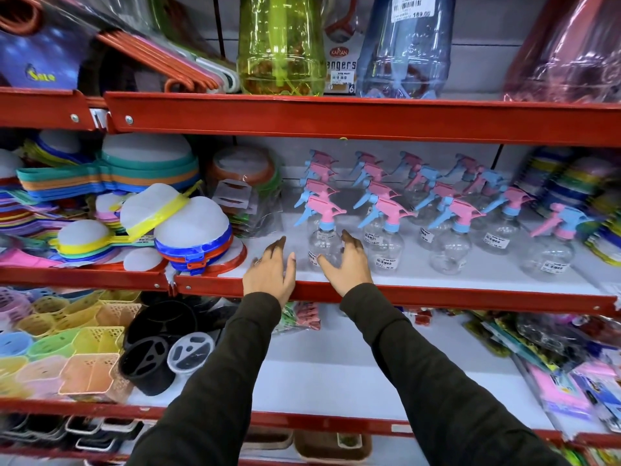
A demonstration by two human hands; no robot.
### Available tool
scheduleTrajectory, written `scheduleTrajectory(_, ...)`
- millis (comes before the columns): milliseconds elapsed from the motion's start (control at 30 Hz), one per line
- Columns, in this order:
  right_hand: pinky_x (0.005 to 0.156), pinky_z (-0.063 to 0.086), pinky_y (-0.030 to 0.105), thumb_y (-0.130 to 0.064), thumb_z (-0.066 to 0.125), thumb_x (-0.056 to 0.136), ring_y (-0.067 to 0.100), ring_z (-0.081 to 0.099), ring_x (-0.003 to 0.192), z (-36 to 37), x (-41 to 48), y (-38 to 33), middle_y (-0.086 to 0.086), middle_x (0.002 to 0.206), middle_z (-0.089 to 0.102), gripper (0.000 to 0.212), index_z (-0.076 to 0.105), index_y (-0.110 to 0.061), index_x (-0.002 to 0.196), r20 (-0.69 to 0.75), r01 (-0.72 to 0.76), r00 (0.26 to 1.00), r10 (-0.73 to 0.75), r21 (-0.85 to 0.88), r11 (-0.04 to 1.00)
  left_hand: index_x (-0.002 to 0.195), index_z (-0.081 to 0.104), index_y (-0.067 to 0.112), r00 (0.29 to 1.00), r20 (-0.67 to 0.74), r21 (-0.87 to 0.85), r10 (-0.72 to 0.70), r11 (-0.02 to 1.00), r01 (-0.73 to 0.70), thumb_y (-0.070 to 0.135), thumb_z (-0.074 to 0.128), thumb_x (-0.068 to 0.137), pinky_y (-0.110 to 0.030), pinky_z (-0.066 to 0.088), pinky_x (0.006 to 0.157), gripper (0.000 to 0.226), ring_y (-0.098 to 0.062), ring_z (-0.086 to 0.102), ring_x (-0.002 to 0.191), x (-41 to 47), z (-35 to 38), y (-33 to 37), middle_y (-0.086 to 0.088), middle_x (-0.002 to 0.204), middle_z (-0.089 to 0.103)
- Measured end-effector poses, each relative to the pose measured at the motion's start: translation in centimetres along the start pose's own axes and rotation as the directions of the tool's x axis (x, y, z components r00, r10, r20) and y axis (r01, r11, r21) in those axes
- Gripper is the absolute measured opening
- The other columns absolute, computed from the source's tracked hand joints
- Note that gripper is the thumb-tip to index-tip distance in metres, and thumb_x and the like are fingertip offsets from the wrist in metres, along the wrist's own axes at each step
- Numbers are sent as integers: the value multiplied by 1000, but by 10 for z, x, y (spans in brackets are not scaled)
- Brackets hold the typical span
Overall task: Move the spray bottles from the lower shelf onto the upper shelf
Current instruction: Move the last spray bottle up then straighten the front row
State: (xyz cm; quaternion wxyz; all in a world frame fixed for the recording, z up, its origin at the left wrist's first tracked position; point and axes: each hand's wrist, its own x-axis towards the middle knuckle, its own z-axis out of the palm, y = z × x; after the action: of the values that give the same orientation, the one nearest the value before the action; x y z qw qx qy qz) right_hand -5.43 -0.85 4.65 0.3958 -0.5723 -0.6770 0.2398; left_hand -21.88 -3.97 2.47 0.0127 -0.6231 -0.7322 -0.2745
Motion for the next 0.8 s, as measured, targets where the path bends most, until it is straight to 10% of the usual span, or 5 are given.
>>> scheduleTrajectory(233, 112, 36, 33, -32, 62, 91, 30, 43, 139, 1, -2, -2, 14, 152, 43, 72, 33, -6, 151, 56, -129, 991, 124, 103, 986, 151, 35, 19, 970, 216, -494, -107, 845, 203, 58, 15, 98, -38, 31, 114, 69, -29, 45, 136, 13, 1, 41, -13, 154, 42)
scheduleTrajectory(333, 108, 40, 34, -29, 60, 92, 32, 49, 133, 1, -2, -3, 16, 146, 50, 61, 40, -6, 145, 67, -135, 990, 128, 126, 983, 129, 52, 22, 949, 278, -596, -147, 749, 290, 62, 15, 93, -32, 33, 102, 65, -25, 53, 117, 15, 3, 50, -15, 145, 51)
scheduleTrajectory(800, 116, 37, 38, -28, 62, 92, 26, 44, 140, -8, -13, 0, 10, 154, 42, 67, 35, -10, 150, 49, -115, 993, 108, 161, 980, 146, 40, 18, 976, 169, -592, -134, 778, 210, 47, 19, 104, -34, 27, 115, 55, -27, 41, 139, 4, 9, 56, -12, 153, 42)
